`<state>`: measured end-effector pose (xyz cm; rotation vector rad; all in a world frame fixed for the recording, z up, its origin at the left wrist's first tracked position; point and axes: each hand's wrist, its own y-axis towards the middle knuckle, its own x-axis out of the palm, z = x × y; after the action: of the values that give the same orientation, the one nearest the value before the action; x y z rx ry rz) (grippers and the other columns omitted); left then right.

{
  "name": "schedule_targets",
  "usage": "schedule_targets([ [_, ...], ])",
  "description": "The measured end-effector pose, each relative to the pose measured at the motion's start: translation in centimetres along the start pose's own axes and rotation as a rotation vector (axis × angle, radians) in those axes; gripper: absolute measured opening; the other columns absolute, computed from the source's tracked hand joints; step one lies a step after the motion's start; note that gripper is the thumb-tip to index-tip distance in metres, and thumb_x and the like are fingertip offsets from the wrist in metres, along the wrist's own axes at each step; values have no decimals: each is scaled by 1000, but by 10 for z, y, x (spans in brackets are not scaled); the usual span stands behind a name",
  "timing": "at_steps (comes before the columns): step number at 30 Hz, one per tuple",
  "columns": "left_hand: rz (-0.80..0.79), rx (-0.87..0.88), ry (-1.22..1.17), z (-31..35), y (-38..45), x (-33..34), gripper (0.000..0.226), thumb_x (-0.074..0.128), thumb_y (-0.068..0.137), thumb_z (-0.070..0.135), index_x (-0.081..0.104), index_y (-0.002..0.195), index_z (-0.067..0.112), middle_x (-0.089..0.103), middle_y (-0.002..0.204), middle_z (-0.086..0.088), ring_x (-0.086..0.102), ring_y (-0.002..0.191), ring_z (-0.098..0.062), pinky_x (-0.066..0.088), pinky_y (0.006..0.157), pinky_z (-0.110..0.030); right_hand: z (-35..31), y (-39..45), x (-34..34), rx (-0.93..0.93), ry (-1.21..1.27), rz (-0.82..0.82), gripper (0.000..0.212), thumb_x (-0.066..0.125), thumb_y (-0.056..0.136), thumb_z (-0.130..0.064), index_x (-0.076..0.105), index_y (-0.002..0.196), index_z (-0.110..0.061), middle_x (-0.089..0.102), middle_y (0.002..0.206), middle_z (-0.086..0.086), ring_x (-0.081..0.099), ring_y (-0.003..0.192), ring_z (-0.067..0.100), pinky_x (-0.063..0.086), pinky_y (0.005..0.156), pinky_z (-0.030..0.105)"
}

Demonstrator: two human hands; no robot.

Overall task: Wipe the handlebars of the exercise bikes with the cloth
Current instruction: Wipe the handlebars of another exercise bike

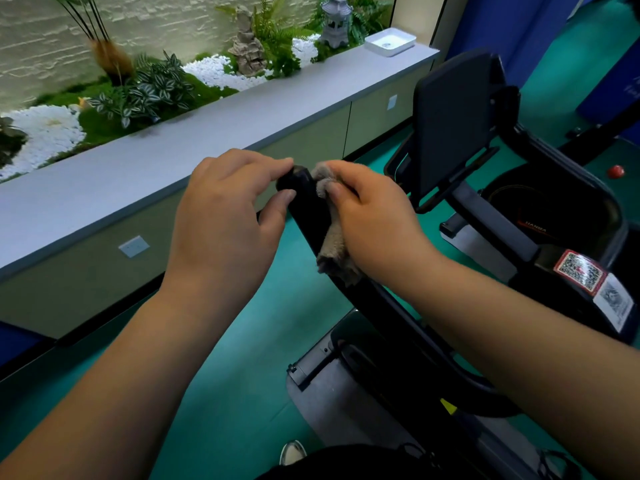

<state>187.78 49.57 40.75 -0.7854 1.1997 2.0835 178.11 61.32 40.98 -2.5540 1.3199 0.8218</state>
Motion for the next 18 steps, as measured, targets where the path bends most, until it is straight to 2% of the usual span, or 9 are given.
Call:
schedule_targets([
  [2,-12,-12,4,2,-3,0,32,66,87,16,65,119,15,63,109,-1,53,101,-24,27,85,-13,2,-4,0,-27,21,-7,23,48,97,-13,64,112,-18,67,96,-9,60,91,8,47,84,22],
  [4,-17,-17,1,3,-6,0,36,66,87,16,63,123,15,62,111,0,52,103,-23,27,87,-14,12,-24,-7,-10,55,-22,25,51,95,-11,65,113,-24,64,90,-24,59,88,-8,42,81,6],
  [6,-23,-35,-3,4,-10,0,39,66,88,17,61,127,16,61,114,1,51,105,-22,28,89,-15,23,-46,-17,13,71,-46,30,55,94,-12,64,118,-28,61,92,-33,56,94,-18,41,85,2],
  [8,-24,-44,-2,6,-12,1,41,65,88,18,60,128,16,60,116,1,51,107,-22,28,91,-15,27,-58,-27,14,66,-75,32,58,93,-13,64,120,-30,62,98,-30,55,99,-17,44,87,5],
  [11,-12,-55,-41,15,-19,-7,33,65,88,20,64,121,18,60,110,6,53,102,-15,33,88,-14,21,-63,-34,1,161,-33,23,62,90,-15,62,106,-30,68,94,-18,63,92,-7,52,84,17],
  [13,-2,-112,-110,28,-28,-19,17,64,88,25,71,103,24,61,91,16,53,81,-4,37,72,-8,13,-65,-33,-19,200,61,17,67,86,-19,58,97,-29,70,91,-13,66,87,-1,56,81,30],
  [15,-61,-224,-209,41,-39,-30,11,61,85,36,71,82,32,63,67,16,56,69,-8,39,57,-12,8,-69,-27,-63,240,124,15,70,84,-20,58,93,-26,70,91,-9,67,87,4,57,78,35],
  [18,-163,-322,-333,57,-54,-36,16,58,80,45,68,70,39,65,67,22,59,64,-4,42,52,-14,5,-76,-12,-138,285,127,15,72,83,-19,62,94,-23,67,101,-1,67,96,13,56,82,36],
])
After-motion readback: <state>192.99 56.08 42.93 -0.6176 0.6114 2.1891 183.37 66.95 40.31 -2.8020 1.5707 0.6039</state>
